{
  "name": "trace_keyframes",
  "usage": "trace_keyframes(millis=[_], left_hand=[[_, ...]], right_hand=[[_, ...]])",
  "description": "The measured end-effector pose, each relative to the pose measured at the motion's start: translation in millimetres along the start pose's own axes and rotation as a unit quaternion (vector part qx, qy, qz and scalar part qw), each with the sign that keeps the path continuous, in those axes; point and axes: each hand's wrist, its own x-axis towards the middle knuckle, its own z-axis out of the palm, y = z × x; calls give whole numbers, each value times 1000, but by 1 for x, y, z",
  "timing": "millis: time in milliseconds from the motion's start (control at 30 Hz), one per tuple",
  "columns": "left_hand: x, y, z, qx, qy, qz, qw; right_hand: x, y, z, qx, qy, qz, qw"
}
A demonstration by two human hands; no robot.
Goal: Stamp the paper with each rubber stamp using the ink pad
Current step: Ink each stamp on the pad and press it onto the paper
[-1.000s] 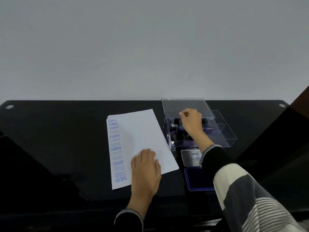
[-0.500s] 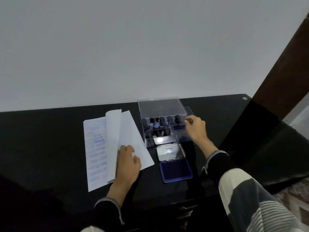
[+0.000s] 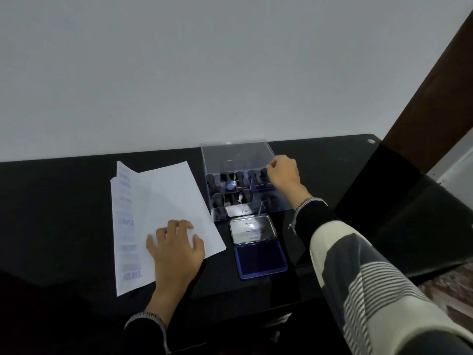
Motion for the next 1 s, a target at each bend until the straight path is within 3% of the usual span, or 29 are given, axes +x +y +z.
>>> trace_keyframes(millis=[233, 367, 433, 500, 567, 633, 700, 800, 1000], left_hand=[[-2, 0, 3, 6, 2, -11, 1000], [-1, 0, 4, 3, 1, -12, 1000], [-1, -1, 4, 4, 0, -11, 1000], [-2, -1, 5, 3, 4, -10, 1000], [-1, -1, 5, 4, 6, -8, 1000], [-1, -1, 5, 2, 8, -4, 1000], [0, -2, 5, -22, 6, 5, 1000], [0, -2, 0, -39, -22, 44, 998], [-4, 1, -11, -37, -69, 58, 995]], right_hand=[[16, -12, 15, -95, -91, 63, 989], [22, -19, 23, -113, -90, 90, 985], [20, -20, 23, -111, -53, 73, 990], [16, -23, 21, -52, 38, 46, 997], [6, -29, 15, 114, 104, 16, 988], [-13, -39, 4, 263, 115, -4, 958], [-38, -47, -6, 332, 123, -13, 935], [-83, -47, -12, 366, 127, 2, 922], [-160, -9, 7, 321, 92, 7, 943]])
